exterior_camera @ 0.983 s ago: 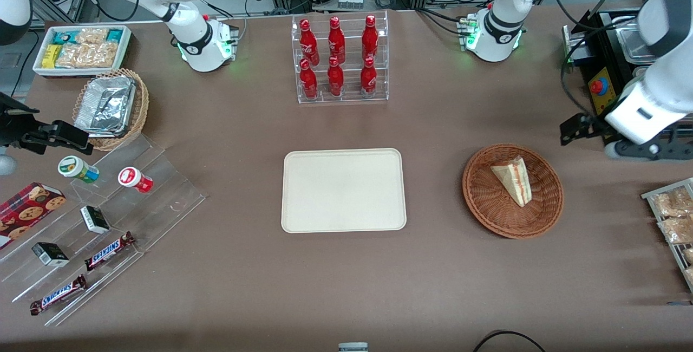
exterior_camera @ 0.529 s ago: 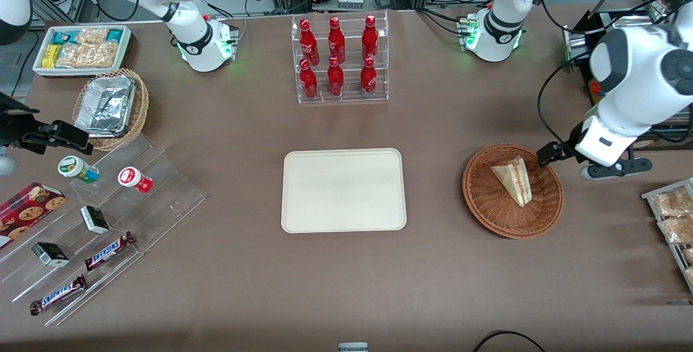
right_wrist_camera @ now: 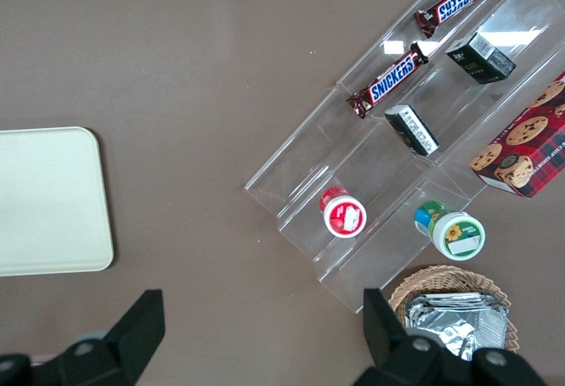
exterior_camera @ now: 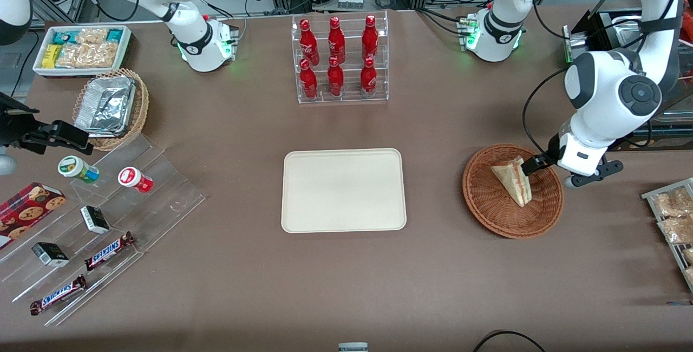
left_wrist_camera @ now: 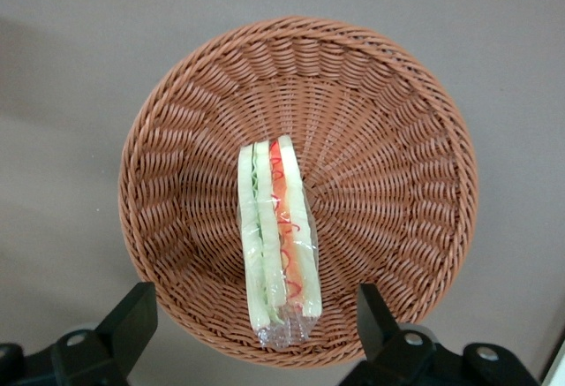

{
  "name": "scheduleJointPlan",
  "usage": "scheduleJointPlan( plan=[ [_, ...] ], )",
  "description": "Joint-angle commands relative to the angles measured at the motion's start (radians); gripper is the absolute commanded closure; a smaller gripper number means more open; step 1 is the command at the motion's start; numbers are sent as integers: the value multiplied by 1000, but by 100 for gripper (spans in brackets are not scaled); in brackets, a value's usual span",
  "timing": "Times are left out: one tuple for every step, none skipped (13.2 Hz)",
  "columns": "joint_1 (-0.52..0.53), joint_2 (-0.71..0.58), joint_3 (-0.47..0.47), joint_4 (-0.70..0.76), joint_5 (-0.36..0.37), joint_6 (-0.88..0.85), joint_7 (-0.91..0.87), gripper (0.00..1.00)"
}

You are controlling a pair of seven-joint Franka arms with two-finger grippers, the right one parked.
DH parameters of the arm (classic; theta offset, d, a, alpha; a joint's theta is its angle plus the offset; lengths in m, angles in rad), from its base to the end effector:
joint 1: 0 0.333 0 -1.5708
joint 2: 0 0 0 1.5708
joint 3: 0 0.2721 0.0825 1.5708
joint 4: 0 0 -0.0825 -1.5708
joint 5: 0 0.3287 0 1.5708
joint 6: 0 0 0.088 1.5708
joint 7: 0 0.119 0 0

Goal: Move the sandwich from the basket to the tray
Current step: 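Lower the open left gripper and close it on the sandwich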

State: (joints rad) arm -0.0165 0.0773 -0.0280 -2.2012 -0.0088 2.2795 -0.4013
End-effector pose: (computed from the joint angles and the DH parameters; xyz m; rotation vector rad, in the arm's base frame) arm 0.4943 -0.0223 0.3280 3.0814 0.5649 -0.0015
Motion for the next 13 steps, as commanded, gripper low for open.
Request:
scheduleJointPlan(
  plan=[
    [-17, 36, -9, -3, -10, 9, -54, 0],
    [-19, 48, -9, -3, -10, 9, -56, 0],
    [-25, 61, -9, -5, -10, 9, -57, 0],
    [-28, 71, -9, -5, -10, 11, -66, 0],
    [-28, 79, -9, -5, -10, 11, -71, 0],
    [-28, 82, -9, -6, -10, 12, -71, 0],
    [-28, 87, -9, -6, -10, 17, -71, 0],
    [-28, 93, -9, -15, -10, 34, -71, 0],
    [-28, 94, -9, -34, -10, 67, -71, 0],
    [-28, 98, -9, -52, -10, 102, -71, 0],
    [-28, 107, -9, -69, -10, 135, -71, 0],
    [-28, 114, -9, -78, -10, 159, -71, 0],
    [-28, 122, -9, -86, -10, 178, -71, 0]
  ],
)
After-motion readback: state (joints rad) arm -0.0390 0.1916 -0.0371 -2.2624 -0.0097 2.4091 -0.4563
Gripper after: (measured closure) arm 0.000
